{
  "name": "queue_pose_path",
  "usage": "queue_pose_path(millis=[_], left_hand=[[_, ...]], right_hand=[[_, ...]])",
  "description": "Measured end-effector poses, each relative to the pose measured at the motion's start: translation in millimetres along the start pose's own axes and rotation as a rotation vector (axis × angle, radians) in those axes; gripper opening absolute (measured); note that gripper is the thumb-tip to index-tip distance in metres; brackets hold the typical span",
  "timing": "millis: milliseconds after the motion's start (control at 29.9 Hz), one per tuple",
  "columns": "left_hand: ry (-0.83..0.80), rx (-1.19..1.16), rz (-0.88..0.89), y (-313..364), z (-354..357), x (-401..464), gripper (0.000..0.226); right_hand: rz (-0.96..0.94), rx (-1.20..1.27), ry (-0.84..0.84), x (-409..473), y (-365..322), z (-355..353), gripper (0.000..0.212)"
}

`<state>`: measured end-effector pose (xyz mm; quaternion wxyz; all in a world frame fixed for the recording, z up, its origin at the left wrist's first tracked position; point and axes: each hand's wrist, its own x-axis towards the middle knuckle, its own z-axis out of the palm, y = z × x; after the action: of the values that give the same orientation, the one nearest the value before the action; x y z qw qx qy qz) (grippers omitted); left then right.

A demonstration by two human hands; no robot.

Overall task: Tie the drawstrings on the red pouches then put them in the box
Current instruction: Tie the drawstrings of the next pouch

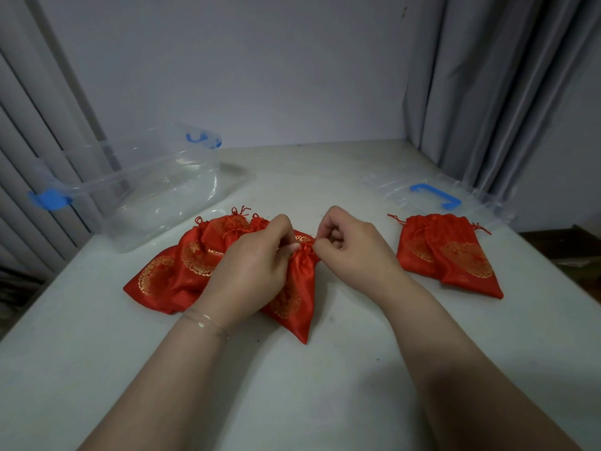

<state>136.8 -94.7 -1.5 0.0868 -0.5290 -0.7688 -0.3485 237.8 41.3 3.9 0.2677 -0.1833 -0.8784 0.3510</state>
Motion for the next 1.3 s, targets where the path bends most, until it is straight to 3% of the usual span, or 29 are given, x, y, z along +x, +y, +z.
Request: queue_pose_path(millis=[100,167,268,368,468,636,836,1003,1104,1238,1305], left_hand=[[-0.002,-0.093,-0.040,0,-3,-1,0.009],[0.103,-0.147,-0.133,-5,-4,1,0.008],[0.297,-0.122,-0.311,-18,-5,3,0.009],[0.275,0.027,-0.396,-28,-4,0,0.023],[0.253,0.147,-0.300,-24,-3,-3,0.038],[0.253,0.039,-0.087,-5,1,-3,0.020],[0.225,-0.087,-0.101,-5,5,-1,0.008],[0.204,-0.147,-0.108,-3,6,-1,0.008],[0.159,-0.312,-0.187,2,5,-2,0.010],[-0.125,-0.739,-0.491,12,6,1,0.019],[-0.252,-0.791,-0.561,12,11,1,0.026]], right_hand=[[0.034,0.046,-0.001,2,6,1,0.005],[0.060,0.047,0.046,8,19,-5,0.007],[0.311,-0.403,0.145,17,47,-23,0.033],[0.600,-0.611,0.111,19,63,-33,0.043],[0.749,-0.616,0.026,20,69,-32,0.048],[0.800,-0.658,0.067,20,69,-32,0.045],[0.885,-0.653,-0.050,22,68,-36,0.052],[0.752,-0.663,-0.018,17,63,-34,0.039],[0.632,-0.628,0.011,17,57,-32,0.032],[0.385,-0.442,-0.008,14,41,-23,0.028],[0.228,-0.206,0.041,10,29,-10,0.024]])
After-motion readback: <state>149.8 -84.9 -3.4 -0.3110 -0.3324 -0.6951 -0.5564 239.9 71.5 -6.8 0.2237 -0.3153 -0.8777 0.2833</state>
